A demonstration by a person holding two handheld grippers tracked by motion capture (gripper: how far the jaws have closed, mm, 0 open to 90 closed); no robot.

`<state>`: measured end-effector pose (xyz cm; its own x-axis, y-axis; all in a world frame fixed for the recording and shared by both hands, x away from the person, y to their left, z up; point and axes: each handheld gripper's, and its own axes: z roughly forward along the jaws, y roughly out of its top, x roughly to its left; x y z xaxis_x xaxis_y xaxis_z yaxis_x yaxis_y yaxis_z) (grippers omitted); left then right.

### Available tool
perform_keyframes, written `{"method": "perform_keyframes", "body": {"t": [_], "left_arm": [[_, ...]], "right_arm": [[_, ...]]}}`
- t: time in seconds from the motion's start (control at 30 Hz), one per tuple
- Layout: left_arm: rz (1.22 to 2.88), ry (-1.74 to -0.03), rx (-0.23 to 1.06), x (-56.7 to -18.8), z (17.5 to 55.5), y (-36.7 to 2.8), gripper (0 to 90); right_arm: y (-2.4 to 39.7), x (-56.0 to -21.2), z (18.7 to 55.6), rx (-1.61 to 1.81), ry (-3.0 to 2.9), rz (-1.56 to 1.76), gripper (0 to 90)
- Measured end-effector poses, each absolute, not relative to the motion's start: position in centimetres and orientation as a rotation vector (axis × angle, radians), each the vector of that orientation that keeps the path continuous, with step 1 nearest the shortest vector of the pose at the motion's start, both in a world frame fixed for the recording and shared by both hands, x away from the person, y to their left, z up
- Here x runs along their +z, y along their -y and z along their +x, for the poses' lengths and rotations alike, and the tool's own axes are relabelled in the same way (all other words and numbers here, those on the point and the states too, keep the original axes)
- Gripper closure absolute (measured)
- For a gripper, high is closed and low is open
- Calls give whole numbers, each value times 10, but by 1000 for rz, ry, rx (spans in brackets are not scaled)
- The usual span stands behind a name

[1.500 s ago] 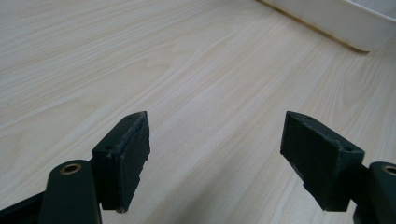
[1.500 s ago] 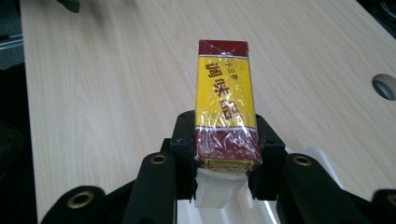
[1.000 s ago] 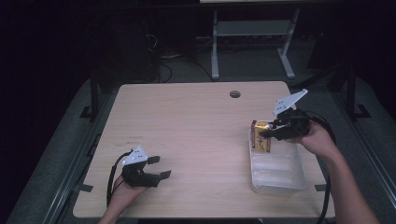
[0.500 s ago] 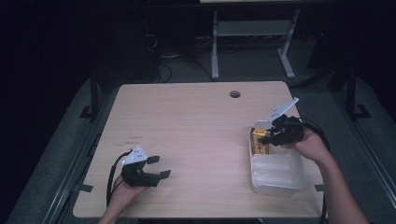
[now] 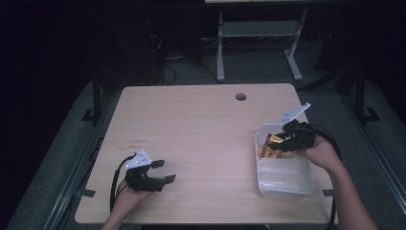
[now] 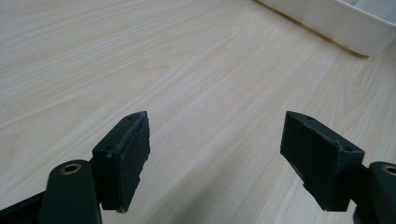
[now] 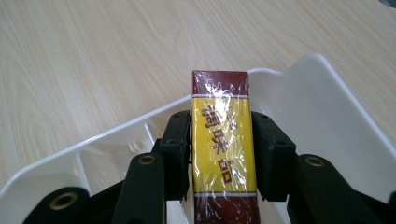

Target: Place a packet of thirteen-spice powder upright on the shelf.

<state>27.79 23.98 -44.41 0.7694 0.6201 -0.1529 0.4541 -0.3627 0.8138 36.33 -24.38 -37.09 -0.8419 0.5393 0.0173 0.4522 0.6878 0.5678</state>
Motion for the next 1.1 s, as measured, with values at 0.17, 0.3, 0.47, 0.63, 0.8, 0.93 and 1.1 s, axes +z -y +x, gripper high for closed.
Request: {"method": "perform_keyframes", "body": {"t": [0.17,0.3,0.47,0.63,0.8,0.93,1.1], "left_arm": [[2019,-807,221,-444,278,-240,237],[2018,-807,219,-444,278,-240,236],[2019,-807,219,-444,278,-240,237],[2015,-809,219,-444,278,-241,236],[2017,-809,217,-445,279,-240,237],[2020,-806,215,-445,279,-239,237],[2021,-806,215,-445,279,-239,237]], "right_arm": [[244,-371,363,856,-2749,806,593],[246,-372,362,814,-2757,833,568],[248,-375,360,747,-2778,849,545],[253,-378,358,733,-2771,862,550],[259,-379,356,703,-2747,857,564],[258,-377,354,685,-2732,847,561],[258,-374,354,650,-2712,820,555]]}}
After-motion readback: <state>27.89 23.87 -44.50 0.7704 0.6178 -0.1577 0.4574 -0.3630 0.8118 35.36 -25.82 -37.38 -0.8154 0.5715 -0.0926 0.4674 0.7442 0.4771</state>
